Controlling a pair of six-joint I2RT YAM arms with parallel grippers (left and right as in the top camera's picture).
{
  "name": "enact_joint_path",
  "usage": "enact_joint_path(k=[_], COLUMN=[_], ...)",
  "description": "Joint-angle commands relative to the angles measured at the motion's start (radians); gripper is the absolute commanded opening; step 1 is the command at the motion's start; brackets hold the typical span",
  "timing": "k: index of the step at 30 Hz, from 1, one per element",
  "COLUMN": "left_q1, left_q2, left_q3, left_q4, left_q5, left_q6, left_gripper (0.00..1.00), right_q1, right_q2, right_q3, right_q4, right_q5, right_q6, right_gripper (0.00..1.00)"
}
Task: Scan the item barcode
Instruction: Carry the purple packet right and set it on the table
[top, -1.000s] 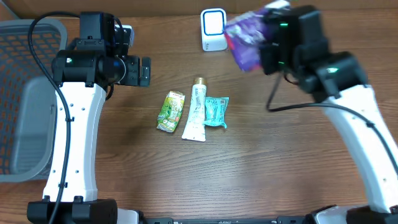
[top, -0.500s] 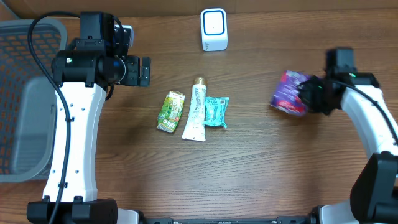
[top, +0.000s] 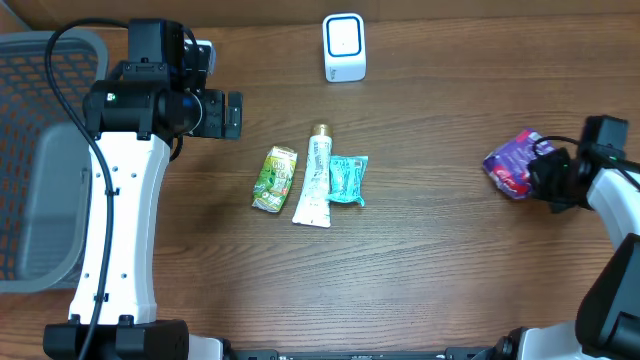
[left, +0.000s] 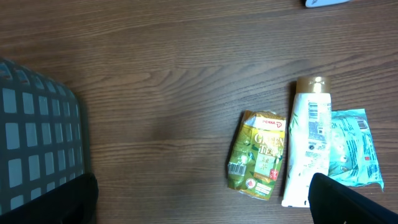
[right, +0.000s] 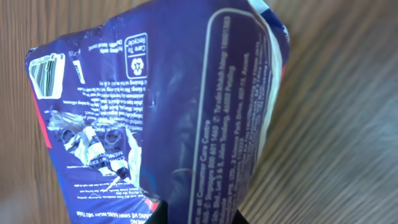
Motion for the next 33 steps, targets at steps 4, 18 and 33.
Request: enact_joint_path(k=[4,18,33], left_q1=[-0.001,-0.001,-0.001], left_q2=[-0.005,-0.005,-0.005], left_q3=[0.018,0.018,0.018], left_q4=[0.000,0.000,0.000], left_q5=[0.010,0.010,0.010], left_q6=[0.023,0.023,0.023], left_gripper=[1.00,1.00,0.99], right_q1=[-0.095,-0.092,-0.043], right_q2=[-0.011,-0.037,-0.257], right_q3=[-0.018,0.021,0.174], right_q4=[-0.016,-0.066,-0.326], right_q5=[0.038,-0.152,-0.155], right_q6=[0.050,-0.217,-0.348], right_gripper=[0.04,0.66,0.80])
